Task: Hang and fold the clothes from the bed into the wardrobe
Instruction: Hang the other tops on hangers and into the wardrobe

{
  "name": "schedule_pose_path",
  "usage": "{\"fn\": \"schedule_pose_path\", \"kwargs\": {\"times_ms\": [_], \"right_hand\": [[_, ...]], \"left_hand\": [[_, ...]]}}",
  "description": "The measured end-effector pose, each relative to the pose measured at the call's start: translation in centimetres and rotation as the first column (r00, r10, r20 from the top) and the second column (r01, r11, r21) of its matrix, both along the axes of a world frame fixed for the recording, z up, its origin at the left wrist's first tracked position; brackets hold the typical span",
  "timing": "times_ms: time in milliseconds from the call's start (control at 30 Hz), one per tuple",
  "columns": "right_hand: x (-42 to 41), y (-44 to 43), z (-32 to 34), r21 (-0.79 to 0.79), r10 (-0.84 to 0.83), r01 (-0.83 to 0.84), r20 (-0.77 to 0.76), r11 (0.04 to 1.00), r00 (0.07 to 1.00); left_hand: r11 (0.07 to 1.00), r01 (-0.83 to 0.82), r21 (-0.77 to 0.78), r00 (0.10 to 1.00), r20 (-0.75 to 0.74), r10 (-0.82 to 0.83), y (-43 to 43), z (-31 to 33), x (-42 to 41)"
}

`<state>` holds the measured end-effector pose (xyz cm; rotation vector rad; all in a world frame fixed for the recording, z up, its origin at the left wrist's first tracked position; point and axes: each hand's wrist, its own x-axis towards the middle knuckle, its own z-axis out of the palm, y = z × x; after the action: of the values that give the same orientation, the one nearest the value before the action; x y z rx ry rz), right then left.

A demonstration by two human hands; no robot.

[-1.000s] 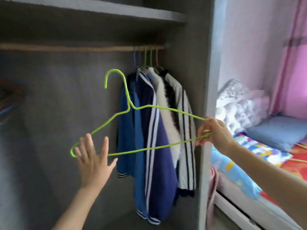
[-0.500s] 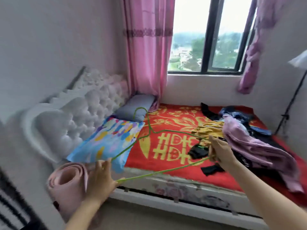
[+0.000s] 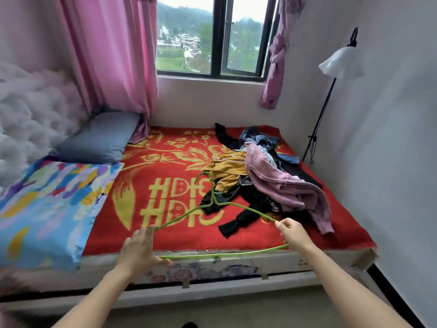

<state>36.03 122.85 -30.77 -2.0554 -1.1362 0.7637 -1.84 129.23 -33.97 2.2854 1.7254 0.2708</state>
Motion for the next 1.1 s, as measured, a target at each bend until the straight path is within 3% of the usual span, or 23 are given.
{"fn": "schedule_pose_path", "kwargs": {"times_ms": [200,367,467,533,700,767,867,933,1000,1100], "right_hand": [[1.0,9.7,-2.7,-0.112,-0.012,0.026,0.128,0.993,0.992],[3.0,16.7,-3.6,-0.308,-0.002,0.069,0.211,0.949,0.977],[5.2,19.7,-2.5,-0.394,0.076,0.105,0.419,0.913,0.905],[6.8,20.9,-1.8,-0.447,0.196,0.091,0.555,0.89,0.809],[11.4,23.6,-0.6,-0.446,0.309,0.013,0.641,0.895,0.702],[12.2,25.2,-0.4,-0.385,0.315,-0.087,0.584,0.919,0.748],[13.2,28.1,-0.3,-0.213,0.229,-0.178,0.241,0.961,0.943],[15.4,30.2,-0.3,-0.138,0.158,-0.15,0.052,0.979,0.986],[18.5,31.7,-0.4,-0.176,0.151,-0.161,-0.069,0.971,0.986],[24.4,33.7,-1.1,-0.291,0.195,-0.207,-0.069,0.934,0.978]], "left_hand": [[0.998,0.007,-0.066,0.991,0.135,0.002,11.0,-3.2,1.6],[0.987,-0.16,-0.013,0.938,0.309,0.156,19.6,-4.3,4.9],[0.984,-0.174,-0.029,0.915,0.364,0.172,23.9,-5.0,7.9],[0.99,-0.139,-0.037,0.913,0.383,0.142,25.6,-5.1,9.6],[1.0,-0.03,0.003,0.907,0.421,0.026,29.2,-6.0,14.7],[0.996,0.024,0.085,0.895,0.442,-0.06,29.8,-6.0,17.4],[0.946,0.236,0.222,0.862,0.403,-0.309,30.7,-5.5,23.0],[0.93,0.284,0.233,0.853,0.382,-0.356,31.8,-6.0,26.9],[0.942,0.281,0.183,0.849,0.411,-0.333,33.1,-6.7,30.4],[0.946,0.324,-0.012,0.892,0.338,-0.301,35.9,-8.7,36.1]]}}
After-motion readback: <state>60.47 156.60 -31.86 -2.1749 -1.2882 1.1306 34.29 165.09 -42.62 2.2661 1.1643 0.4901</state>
